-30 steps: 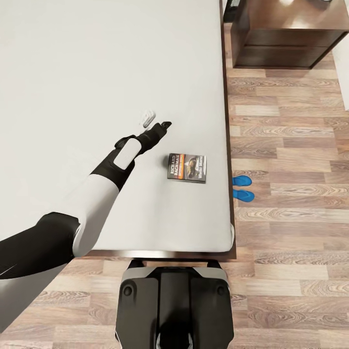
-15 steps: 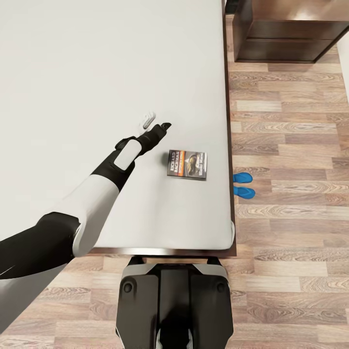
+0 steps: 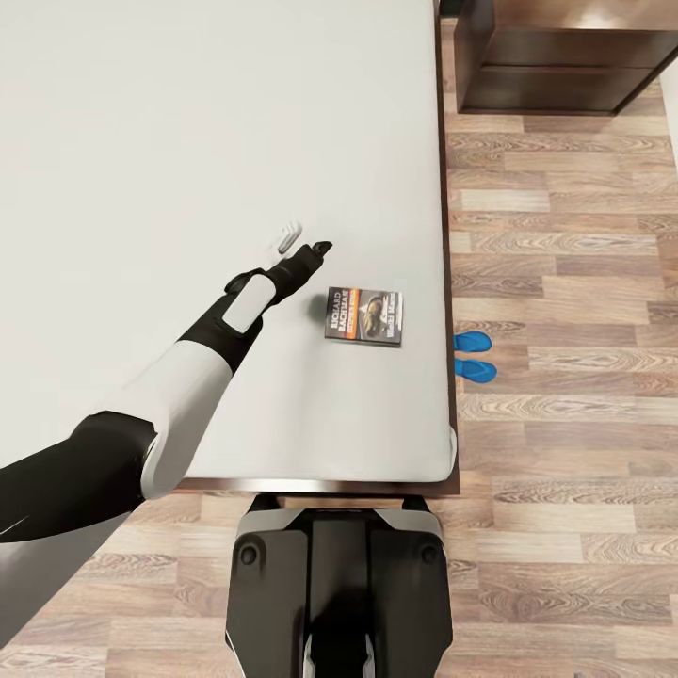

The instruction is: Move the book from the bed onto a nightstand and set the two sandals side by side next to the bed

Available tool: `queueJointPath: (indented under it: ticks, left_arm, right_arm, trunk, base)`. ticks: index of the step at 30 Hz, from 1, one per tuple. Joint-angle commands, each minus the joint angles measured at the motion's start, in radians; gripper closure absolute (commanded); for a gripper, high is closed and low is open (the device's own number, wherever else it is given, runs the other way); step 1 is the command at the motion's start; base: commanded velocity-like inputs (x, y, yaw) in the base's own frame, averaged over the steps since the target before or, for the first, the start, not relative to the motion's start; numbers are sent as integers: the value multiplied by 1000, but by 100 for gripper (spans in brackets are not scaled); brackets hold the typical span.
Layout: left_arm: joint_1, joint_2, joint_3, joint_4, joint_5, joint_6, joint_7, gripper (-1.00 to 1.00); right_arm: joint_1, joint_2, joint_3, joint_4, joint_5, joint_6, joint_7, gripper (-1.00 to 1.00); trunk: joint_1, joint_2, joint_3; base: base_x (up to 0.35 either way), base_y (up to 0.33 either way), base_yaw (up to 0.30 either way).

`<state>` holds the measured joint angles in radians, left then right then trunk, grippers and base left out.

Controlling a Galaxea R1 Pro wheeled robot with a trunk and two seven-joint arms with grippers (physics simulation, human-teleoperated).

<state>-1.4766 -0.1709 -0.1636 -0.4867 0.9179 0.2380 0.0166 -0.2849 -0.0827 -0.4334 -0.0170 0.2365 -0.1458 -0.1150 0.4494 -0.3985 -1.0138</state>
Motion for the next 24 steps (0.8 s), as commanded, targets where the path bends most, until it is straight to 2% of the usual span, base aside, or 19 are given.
queueJointPath:
  ticks: [1,24]
  left_arm:
    - [0,1,-3,0,7,1,0,-100]
    - [4,-1,-4,1,6,-6,-7,-100]
  right_arm:
    - [0,0,-8,2,10,-4,-3,-100]
    - [0,0,-8,2,10,-4,-3,-100]
  trunk:
    - [1,-1,-1]
    - [1,-1,-6]
  base:
    - [0,0,0]
    - [0,0,13]
